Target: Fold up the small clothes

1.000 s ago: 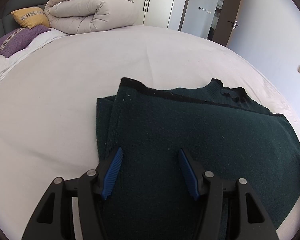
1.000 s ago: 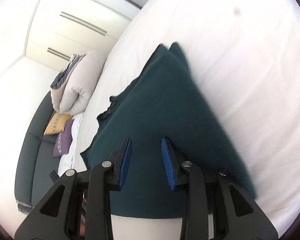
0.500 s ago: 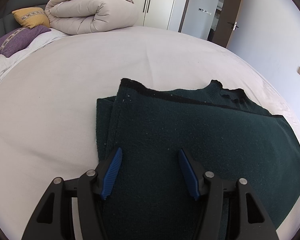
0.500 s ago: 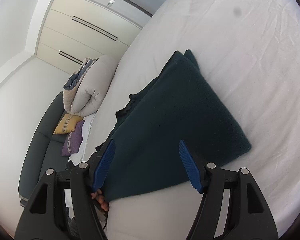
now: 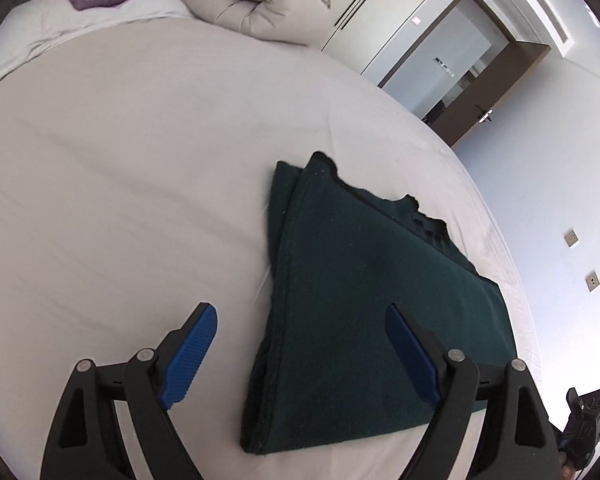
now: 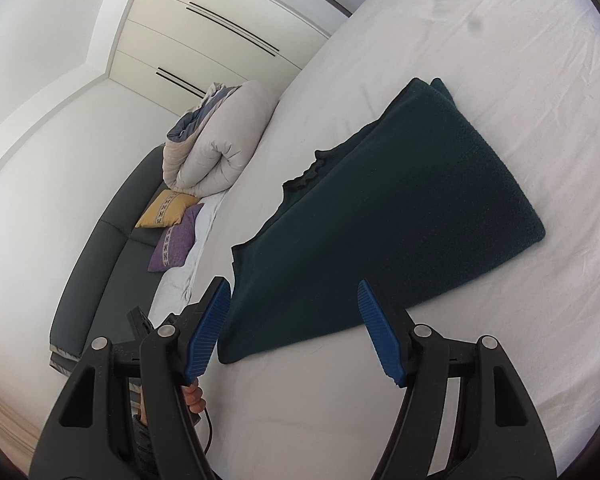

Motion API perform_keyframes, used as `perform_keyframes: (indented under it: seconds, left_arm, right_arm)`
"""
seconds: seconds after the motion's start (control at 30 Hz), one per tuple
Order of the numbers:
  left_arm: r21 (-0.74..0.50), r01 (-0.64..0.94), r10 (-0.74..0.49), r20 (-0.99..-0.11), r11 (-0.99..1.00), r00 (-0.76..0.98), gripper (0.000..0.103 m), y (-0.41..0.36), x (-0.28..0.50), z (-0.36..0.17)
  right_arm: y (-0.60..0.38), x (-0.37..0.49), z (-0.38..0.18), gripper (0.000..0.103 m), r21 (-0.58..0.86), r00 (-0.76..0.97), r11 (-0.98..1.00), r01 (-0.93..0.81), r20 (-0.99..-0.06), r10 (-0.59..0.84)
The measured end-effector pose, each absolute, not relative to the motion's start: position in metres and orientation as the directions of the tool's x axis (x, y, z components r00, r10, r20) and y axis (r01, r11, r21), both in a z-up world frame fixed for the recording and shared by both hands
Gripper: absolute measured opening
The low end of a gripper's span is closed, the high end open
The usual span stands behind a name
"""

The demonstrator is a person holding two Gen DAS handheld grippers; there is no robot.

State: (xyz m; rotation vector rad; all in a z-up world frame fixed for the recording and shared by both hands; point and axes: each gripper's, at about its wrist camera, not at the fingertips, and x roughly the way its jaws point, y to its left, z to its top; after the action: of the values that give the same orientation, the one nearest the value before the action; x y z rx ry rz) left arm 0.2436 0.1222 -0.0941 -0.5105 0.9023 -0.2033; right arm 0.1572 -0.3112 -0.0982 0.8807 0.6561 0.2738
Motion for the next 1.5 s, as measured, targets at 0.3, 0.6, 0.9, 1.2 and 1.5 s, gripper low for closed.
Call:
perform_keyframes:
  seconds: [0.3, 0.6, 0.9, 1.2, 1.5]
  left_arm:
    - [-0.645, -0.085, -0.53, -0.689, 0.759, 0.494, 0.084, 0.115, 0.243, -0.123]
    - [-0.696, -0.118, -0.621, -0.694, 0.709, 0.365, 0.079, 0.104, 0.272, -0.132]
    - [-0.78, -0.146, -0.713, -0.618, 0.608, 0.333, 0.036, 0.104, 0.273, -0.144]
    - [-0.8, -0.074, -0.732, -0.578, 0.596, 0.359, 0.011, 0.106, 0.269, -0.129]
    - [-0.824, -0.019, -0.752, -0.527, 0.567, 0.395, 0.01, 0.109, 0.265, -0.118]
  right_arm:
    - [-0.295, 0.143, -0.096, 0.066, 0.798, 0.753, 0.603, -0.021, -0.383, 0.534]
    - [-0.311, 0.144, -0.114, 0.066, 0.846, 0.75, 0.533, -0.023, -0.337, 0.569]
    - [-0.301, 0.176, -0.116, 0.066, 0.832, 0.692, 0.553, -0.043, -0.374, 0.617]
    - [-0.268, 0.253, -0.103, 0.067, 0.778, 0.601, 0.623, -0.084, -0.459, 0.654]
    - [-0.211, 0.348, -0.114, 0.068, 0.771, 0.499, 0.632, -0.082, -0.517, 0.696]
